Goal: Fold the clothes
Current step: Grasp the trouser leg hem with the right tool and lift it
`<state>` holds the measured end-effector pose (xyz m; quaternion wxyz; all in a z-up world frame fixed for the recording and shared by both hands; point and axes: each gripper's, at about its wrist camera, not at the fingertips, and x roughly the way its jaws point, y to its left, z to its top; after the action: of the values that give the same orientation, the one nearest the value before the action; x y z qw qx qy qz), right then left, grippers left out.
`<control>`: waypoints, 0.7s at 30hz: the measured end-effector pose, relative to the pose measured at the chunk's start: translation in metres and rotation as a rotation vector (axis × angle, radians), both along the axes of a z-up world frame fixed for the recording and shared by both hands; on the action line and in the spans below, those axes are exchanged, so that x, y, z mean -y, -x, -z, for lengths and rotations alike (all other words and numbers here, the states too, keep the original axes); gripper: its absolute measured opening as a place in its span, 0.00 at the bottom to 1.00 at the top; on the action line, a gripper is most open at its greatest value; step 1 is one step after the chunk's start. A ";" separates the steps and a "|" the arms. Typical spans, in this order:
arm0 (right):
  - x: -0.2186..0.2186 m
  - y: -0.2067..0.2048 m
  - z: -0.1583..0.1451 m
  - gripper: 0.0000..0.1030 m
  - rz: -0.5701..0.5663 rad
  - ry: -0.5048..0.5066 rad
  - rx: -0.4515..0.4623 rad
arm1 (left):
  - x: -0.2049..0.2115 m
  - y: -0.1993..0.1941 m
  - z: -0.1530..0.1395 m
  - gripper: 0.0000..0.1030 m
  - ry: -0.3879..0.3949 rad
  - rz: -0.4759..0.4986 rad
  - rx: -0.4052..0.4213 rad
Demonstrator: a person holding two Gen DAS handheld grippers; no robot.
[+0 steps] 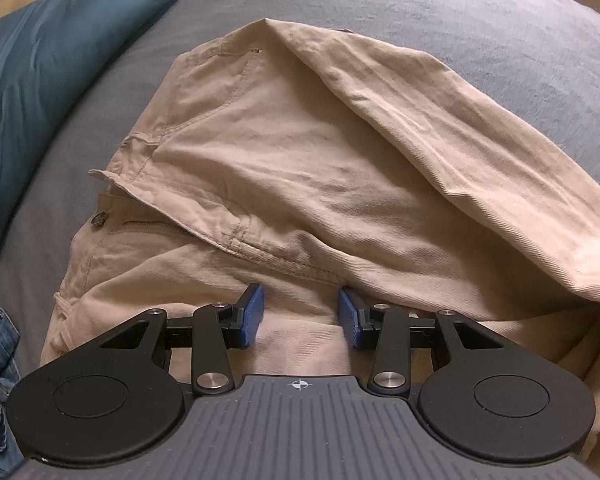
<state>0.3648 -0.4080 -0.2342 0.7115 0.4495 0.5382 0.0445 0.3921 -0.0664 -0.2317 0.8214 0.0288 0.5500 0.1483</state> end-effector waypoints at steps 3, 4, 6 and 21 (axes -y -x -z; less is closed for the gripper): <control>0.003 0.007 -0.016 0.17 0.047 0.003 0.006 | -0.002 -0.001 0.002 0.40 0.009 0.003 0.003; 0.007 0.012 -0.030 0.16 0.064 0.012 0.013 | -0.004 -0.001 0.003 0.40 0.015 0.004 0.006; 0.016 0.020 -0.058 0.16 0.094 0.036 0.034 | -0.006 -0.001 0.003 0.40 0.026 0.002 0.009; 0.086 -0.026 -0.228 0.09 0.269 0.406 0.371 | -0.020 0.001 0.002 0.41 0.108 0.009 0.015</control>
<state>0.3909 -0.4945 -0.0063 0.8724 0.3497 0.3326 -0.0774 0.3908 -0.0461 -0.2335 0.8266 -0.0141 0.5508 0.1147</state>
